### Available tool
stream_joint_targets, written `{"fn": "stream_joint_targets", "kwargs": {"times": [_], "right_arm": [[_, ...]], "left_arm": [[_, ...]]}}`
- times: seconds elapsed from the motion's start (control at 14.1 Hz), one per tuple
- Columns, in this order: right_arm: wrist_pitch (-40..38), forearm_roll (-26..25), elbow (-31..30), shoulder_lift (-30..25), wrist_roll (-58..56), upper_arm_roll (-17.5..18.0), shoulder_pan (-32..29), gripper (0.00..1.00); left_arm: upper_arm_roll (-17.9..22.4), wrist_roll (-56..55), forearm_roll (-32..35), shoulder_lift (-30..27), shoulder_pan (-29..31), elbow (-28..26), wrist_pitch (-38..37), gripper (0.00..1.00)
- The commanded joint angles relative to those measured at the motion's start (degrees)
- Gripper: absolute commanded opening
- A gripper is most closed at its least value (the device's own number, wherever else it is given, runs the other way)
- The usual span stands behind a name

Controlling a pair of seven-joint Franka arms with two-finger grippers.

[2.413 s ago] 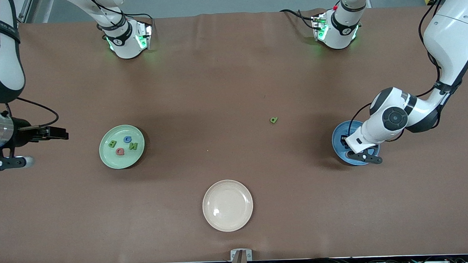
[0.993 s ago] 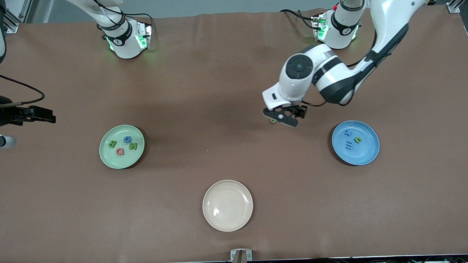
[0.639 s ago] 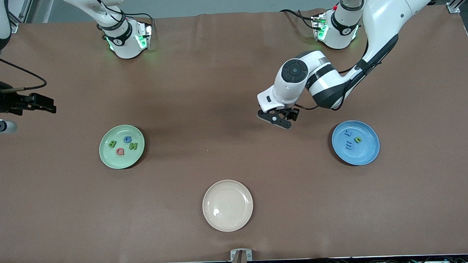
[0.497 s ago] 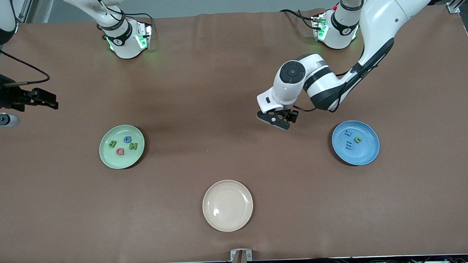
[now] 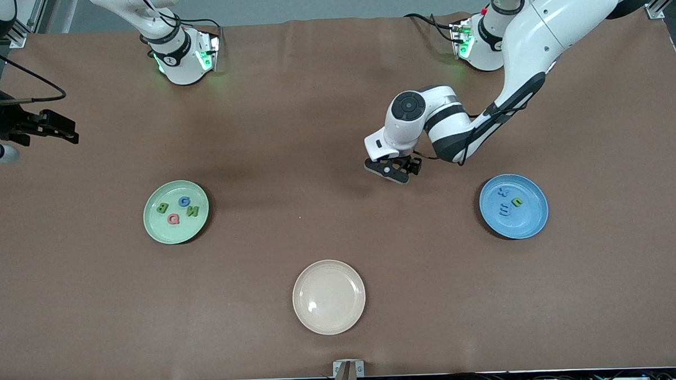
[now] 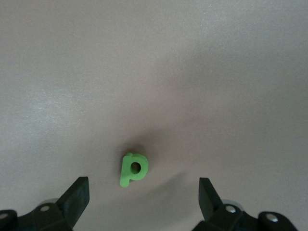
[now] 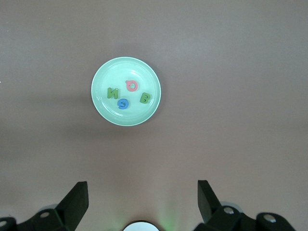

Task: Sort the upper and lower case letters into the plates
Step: 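Lower the left gripper and grasp the green p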

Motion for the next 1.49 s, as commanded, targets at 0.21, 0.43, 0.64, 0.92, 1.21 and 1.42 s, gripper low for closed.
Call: {"fn": "stream_joint_targets", "kwargs": {"times": [0.21,0.43,0.64,0.92,1.21,1.42], "right_arm": [[1.24,1.04,-5.5,-6.09,0.62,-1.03,1.59,1.0],[0.97,1.05,-5.51,-6.88,0.62,-2.96,3.61,1.0],[1.41,1.05,-5.86,-7.06,0.62,-2.96,3.44,1.0],[2.55,4.12,-5.86,-7.06,0.53,-2.88,2.47,1.0],[3.43,3.86,-5.86,-6.97,-0.08,-2.88,2.56,1.0],[4.05,3.16,-5.77,-6.97,-0.17,-2.79,2.56,1.0]], "left_arm": [[2.56,-2.2,4.08,-0.65,-0.84,-1.75,4.23,0.98],[3.0,-5.53,7.86,0.67,-0.93,-2.19,4.59,0.94],[3.0,-5.89,8.23,0.93,-0.84,-2.11,4.59,0.78],[3.0,-5.89,8.23,1.02,-0.93,-1.58,4.68,0.66],[3.09,-5.89,8.32,1.19,-0.93,-1.4,4.76,0.5],[3.27,-5.89,8.32,1.28,-0.93,-1.31,5.99,0.49]]}}
